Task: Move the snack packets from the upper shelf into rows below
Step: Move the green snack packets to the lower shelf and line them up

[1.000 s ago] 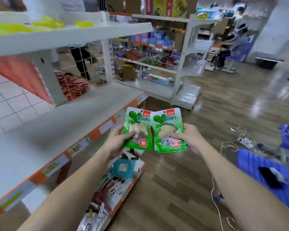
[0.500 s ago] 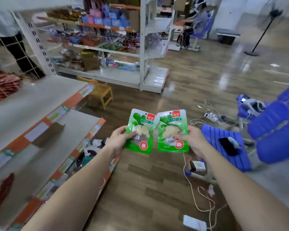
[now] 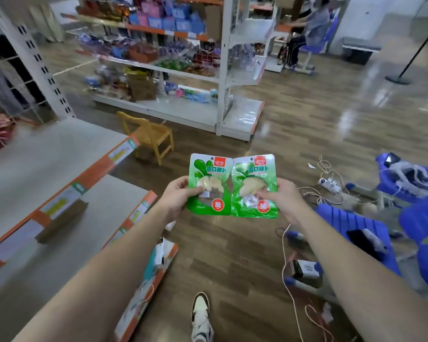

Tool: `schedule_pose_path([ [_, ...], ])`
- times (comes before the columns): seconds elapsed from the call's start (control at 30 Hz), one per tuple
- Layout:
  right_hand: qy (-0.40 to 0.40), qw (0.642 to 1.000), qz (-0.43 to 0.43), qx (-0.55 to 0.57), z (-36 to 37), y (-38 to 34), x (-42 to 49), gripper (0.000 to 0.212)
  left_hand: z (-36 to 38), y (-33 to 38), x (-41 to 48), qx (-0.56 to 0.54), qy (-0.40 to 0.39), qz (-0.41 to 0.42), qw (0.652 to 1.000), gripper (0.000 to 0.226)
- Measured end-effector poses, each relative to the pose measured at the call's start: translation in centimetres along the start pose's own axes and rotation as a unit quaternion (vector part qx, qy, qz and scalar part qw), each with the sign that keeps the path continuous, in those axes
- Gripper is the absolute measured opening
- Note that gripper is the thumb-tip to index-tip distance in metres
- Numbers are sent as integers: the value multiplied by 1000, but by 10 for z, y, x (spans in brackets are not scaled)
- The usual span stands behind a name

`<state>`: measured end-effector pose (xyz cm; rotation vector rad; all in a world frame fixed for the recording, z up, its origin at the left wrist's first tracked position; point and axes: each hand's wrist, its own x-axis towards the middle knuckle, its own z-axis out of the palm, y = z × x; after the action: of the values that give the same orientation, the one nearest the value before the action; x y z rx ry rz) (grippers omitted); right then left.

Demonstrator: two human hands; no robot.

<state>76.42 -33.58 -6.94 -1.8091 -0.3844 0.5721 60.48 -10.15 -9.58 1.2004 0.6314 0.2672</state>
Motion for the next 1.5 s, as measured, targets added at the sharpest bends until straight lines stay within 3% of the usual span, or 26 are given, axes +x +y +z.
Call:
schedule_pose_path([
  [0.53,2,998,29,52,35,-45,245,34,-29,82,226,47,41,-40,997,23],
  [0.9,-62,997,49,26,10,-68,449,30,1,121,396,33,76,-50,995,20],
  [1.1,-93,995,43,6,5,-103,560,26,7,151,488,-2,110,-49,993,30],
  [1.27,-116,992,58,-1,25,-121,645,29,-6,177,561,-12,135,-35,990,39],
  [1.4,-138,989,59,-7,49,-133,711,31,-27,198,623,-20,155,-24,987,28],
  [1.5,-155,986,68,-7,73,-143,769,36,-49,211,673,-22,171,-26,985,32],
])
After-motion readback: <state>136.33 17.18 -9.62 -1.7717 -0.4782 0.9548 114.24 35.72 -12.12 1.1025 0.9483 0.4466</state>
